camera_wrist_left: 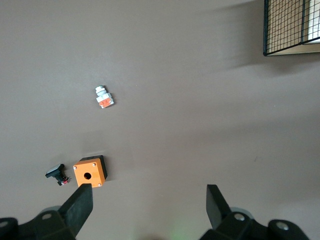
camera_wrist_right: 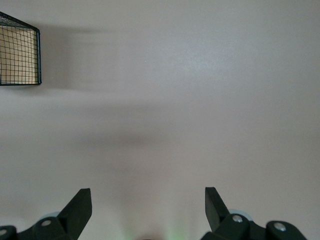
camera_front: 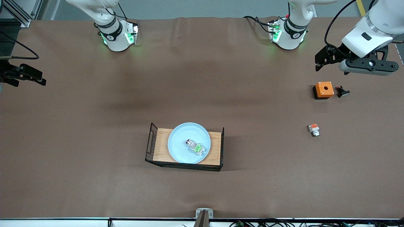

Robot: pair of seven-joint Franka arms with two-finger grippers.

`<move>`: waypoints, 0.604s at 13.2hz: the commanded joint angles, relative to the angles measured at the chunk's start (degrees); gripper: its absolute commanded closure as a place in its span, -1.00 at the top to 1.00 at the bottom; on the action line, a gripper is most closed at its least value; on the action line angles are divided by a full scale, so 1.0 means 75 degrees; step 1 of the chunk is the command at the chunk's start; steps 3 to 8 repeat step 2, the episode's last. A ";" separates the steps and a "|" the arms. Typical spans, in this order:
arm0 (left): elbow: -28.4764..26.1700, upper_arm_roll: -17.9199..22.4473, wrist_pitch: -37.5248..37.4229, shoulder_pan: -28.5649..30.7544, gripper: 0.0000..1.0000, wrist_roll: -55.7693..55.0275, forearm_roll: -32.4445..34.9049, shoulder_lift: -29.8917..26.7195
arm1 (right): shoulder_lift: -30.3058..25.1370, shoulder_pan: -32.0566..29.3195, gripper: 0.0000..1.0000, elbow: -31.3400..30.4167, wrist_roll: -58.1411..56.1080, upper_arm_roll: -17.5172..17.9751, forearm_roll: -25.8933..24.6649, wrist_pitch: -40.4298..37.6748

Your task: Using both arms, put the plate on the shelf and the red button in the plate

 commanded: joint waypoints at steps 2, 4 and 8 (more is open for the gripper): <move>-0.0141 -0.0037 0.0118 0.0048 1.00 -0.0005 0.0100 -0.0169 | -0.0093 -0.0056 1.00 0.0029 -0.0088 0.0056 -0.0034 -0.0076; -0.0141 -0.0037 0.0118 0.0048 1.00 -0.0005 0.0100 -0.0169 | -0.0093 -0.0056 1.00 0.0029 -0.0088 0.0056 -0.0034 -0.0076; -0.0141 -0.0037 0.0118 0.0048 1.00 -0.0005 0.0100 -0.0169 | -0.0093 -0.0056 1.00 0.0029 -0.0088 0.0056 -0.0034 -0.0076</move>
